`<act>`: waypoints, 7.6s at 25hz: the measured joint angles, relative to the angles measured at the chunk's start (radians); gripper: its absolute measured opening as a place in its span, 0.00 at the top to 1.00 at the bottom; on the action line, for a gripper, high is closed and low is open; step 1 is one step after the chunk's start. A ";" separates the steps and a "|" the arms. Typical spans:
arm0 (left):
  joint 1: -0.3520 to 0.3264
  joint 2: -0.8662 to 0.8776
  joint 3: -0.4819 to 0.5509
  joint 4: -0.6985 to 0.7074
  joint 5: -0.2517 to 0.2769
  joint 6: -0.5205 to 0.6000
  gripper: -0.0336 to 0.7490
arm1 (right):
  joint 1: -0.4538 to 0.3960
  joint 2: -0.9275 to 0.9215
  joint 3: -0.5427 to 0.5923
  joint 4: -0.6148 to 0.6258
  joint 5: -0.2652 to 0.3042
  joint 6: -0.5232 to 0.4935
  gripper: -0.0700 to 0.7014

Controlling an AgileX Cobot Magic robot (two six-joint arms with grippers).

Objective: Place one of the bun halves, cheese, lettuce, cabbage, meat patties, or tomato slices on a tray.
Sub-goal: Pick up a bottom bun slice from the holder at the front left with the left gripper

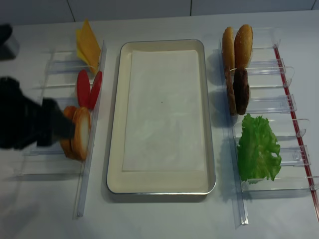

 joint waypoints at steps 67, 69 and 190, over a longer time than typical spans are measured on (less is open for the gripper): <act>-0.171 0.456 -0.183 0.131 -0.010 -0.206 0.29 | 0.000 0.000 0.000 0.001 0.000 0.000 0.22; -0.171 0.446 -0.183 0.125 -0.010 -0.213 0.29 | 0.000 0.000 0.000 0.001 0.000 0.000 0.22; -0.220 0.519 -0.212 0.298 -0.006 -0.269 0.79 | 0.000 0.000 0.000 0.001 0.000 0.000 0.22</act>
